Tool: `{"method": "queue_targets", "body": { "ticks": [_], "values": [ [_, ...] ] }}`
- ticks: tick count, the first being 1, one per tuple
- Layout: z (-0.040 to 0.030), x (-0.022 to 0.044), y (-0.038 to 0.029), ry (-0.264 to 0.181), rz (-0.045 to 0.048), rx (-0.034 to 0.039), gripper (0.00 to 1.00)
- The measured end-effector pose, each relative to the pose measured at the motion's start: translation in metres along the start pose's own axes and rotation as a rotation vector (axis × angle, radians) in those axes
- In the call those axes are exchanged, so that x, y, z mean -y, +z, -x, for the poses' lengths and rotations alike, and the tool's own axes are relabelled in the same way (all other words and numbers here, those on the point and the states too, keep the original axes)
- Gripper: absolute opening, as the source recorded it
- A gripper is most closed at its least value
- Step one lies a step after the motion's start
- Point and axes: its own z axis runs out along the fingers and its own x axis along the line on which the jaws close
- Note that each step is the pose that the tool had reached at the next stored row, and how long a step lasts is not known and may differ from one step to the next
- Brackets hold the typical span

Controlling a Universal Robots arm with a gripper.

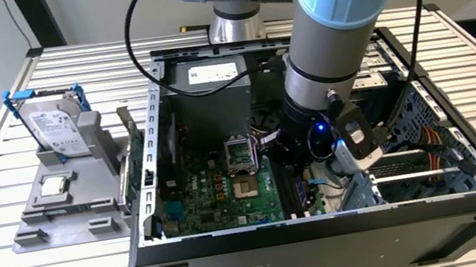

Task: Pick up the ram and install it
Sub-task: 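Insert the ram into the slot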

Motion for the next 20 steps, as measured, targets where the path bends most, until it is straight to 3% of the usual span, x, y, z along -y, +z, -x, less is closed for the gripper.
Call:
{"method": "queue_targets", "body": {
  "ticks": [20],
  "values": [
    [0.0008,0.0,0.0001,-0.016,-0.0009,-0.0004,0.0]
  ]
}}
